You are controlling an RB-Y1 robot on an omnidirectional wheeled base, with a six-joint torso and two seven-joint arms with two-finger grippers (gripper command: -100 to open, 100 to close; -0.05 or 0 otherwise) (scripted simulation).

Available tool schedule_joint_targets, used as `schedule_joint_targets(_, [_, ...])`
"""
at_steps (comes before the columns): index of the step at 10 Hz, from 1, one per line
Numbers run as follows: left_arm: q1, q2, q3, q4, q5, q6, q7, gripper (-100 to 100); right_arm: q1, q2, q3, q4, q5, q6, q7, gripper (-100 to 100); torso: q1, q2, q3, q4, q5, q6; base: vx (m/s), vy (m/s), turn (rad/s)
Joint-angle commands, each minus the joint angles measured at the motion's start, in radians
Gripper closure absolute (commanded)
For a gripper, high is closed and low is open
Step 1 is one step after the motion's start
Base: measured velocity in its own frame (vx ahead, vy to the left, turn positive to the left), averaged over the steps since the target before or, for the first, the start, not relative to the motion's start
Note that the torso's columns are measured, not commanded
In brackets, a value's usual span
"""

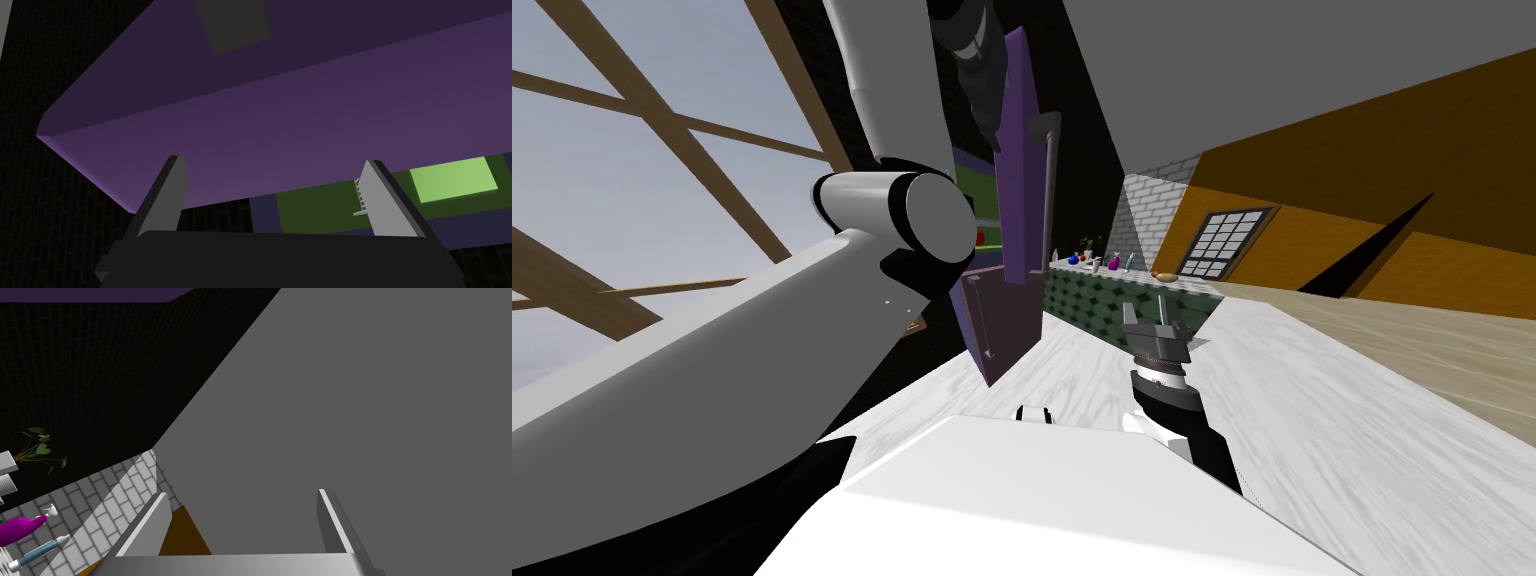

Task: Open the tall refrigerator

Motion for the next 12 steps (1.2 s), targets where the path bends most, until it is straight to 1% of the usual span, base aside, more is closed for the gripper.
schedule_joint_targets(1, [0.03, -0.004, 0.008, 0.015, -0.002, 0.015, 0.015, -100, 0.0, 0.0, 0.0, 0.0, 0.0, 0.0, 0.0, 0, -0.006, -0.003, -0.002, -0.003, -0.004, 0.002, 0.081, -0.123, -0.018])
schedule_joint_targets(3, [0.007, 0.0, 0.016, 0.005, -0.003, 0.045, 0.018, -100, 0.0, 0.0, 0.0, 0.0, 0.0, 0.0, 0.0, 0, -0.012, -0.01, -0.009, -0.007, -0.007, 0.005, 0.027, -0.136, -0.019])
schedule_joint_targets(4, [-0.029, 0.003, 0.02, -0.002, -0.004, 0.061, 0.019, -100, 0.0, 0.0, 0.0, 0.0, 0.0, 0.0, 0.0, 0, -0.009, -0.009, -0.009, -0.007, -0.006, 0.005, 0.001, -0.088, -0.031])
schedule_joint_targets(6, [-0.06, 0.004, 0.022, -0.005, -0.005, 0.068, 0.019, -100, 0.0, 0.0, 0.0, 0.0, 0.0, 0.0, 0.0, 0, -0.001, -0.006, -0.009, 0.0, -0.003, 0.003, 0.012, -0.042, -0.012])
schedule_joint_targets(7, [-0.05, 0.001, 0.022, -0.008, -0.002, 0.083, 0.017, -100, 0.0, 0.0, 0.0, 0.0, 0.0, 0.0, 0.0, 0, 0.001, -0.004, -0.008, 0.002, -0.002, 0.003, -0.022, -0.011, 0.021])
schedule_joint_targets(8, [-0.073, 0.01, 0.024, -0.005, -0.005, 0.106, 0.013, -100, 0.0, 0.0, 0.0, 0.0, 0.0, 0.0, 0.0, 0, 0.002, -0.002, -0.005, 0.002, -0.001, 0.002, 0.07, -0.043, -0.004])
schedule_joint_targets(9, [-0.063, 0.004, 0.023, -0.011, -0.002, 0.103, 0.014, -100, 0.0, 0.0, 0.0, 0.0, 0.0, 0.0, 0.0, 0, -0.001, -0.004, -0.006, 0.003, -0.002, 0.002, 0.031, -0.025, 0.029])
schedule_joint_targets(10, [-0.068, 0.003, 0.022, -0.014, -0.001, 0.112, 0.013, 100, 0.0, 0.0, 0.0, 0.0, 0.0, 0.0, 0.0, 0, -0.003, -0.002, -0.007, 0.001, -0.003, 0.003, -0.031, 0.002, 0.02])
schedule_joint_targets(11, [-0.076, 0.01, 0.006, -0.01, -0.024, 0.116, 0.021, 100, 0.0, 0.0, 0.0, 0.0, 0.0, 0.0, 0.0, 0, -0.002, 0.0, -0.003, 0.0, -0.002, 0.002, 0.003, -0.162, 0.075])
schedule_joint_targets(12, [-0.077, 0.013, -0.002, -0.007, -0.035, 0.118, 0.024, 100, 0.0, 0.0, 0.0, 0.0, 0.0, 0.0, 0.0, 0, -0.009, 0.0, -0.001, 0.001, -0.004, 0.001, -0.024, -0.319, 0.138])
